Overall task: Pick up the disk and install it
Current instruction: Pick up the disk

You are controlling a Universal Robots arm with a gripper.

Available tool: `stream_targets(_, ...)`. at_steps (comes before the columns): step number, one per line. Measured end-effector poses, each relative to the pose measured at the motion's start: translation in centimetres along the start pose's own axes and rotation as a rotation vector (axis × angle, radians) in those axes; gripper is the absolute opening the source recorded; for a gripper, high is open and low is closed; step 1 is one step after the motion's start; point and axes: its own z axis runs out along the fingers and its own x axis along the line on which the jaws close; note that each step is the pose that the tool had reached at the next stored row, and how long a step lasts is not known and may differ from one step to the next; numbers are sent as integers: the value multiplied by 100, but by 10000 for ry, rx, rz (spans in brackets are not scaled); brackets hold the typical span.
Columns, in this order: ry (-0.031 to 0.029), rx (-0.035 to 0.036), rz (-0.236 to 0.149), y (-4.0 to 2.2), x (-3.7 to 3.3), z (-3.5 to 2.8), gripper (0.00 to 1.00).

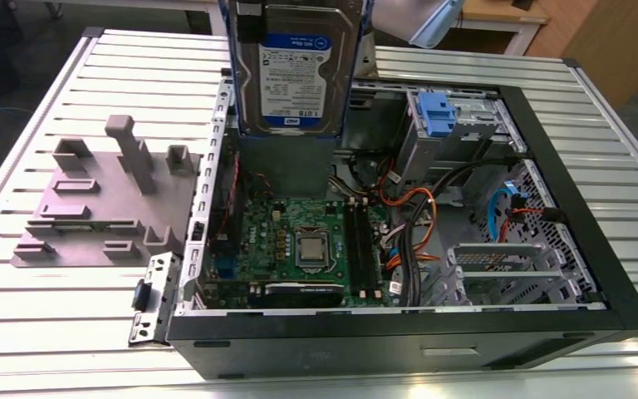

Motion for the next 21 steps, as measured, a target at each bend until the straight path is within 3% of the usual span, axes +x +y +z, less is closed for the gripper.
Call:
stream_targets(12, 5, -1, -1, 0, 16, 5, 36)
stream_targets(21, 4, 0, -1, -19, 69, 11, 36)
